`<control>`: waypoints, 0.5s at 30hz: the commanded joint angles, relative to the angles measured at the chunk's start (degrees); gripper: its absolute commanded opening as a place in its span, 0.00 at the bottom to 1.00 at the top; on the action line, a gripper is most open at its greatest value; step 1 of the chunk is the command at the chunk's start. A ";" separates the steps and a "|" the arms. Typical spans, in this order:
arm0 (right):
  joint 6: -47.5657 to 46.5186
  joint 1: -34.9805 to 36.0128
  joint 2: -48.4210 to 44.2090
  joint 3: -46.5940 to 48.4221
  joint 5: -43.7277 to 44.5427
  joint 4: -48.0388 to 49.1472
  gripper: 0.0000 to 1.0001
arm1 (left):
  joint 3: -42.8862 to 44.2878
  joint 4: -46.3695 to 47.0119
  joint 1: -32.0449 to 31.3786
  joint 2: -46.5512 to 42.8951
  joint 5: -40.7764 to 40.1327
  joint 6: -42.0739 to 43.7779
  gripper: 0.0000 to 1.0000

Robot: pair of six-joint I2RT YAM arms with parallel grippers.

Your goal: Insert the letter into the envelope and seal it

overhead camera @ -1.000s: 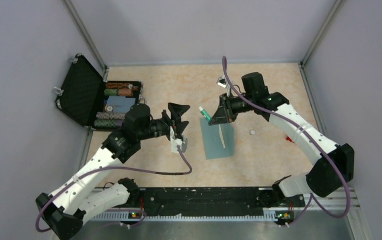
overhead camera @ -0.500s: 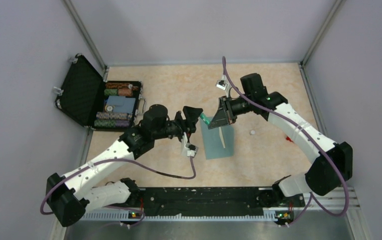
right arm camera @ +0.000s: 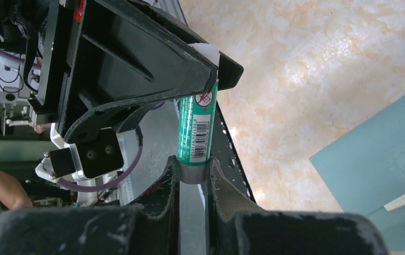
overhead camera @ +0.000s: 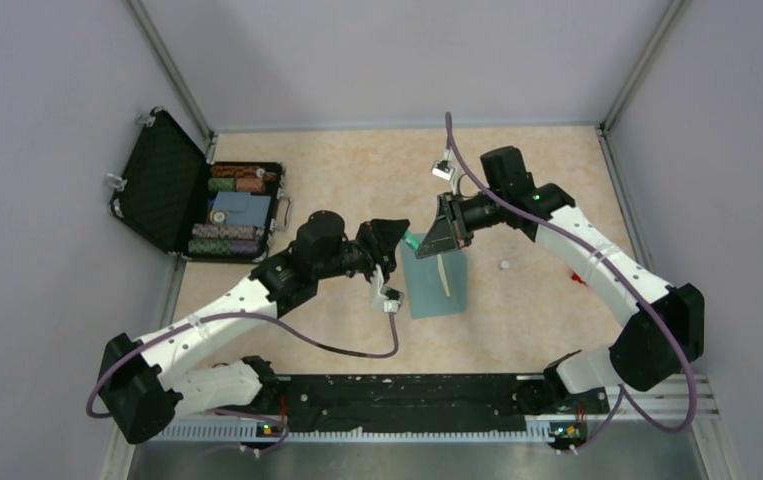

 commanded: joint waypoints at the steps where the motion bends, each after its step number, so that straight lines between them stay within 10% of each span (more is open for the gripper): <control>1: 1.26 0.03 -0.07 0.34 -1.02 3.64 0.04 | -0.76 4.17 -1.17 -0.36 -0.46 -3.19 0.10; 6: 5.88 -0.06 -1.54 1.87 8.31 5.77 0.47 | -0.23 3.87 -1.90 0.07 -4.81 -15.06 0.00; 15: 10.12 -0.06 -0.47 6.04 19.68 5.68 0.51 | 9.01 -1.40 -2.54 5.82 -13.10 -41.65 0.00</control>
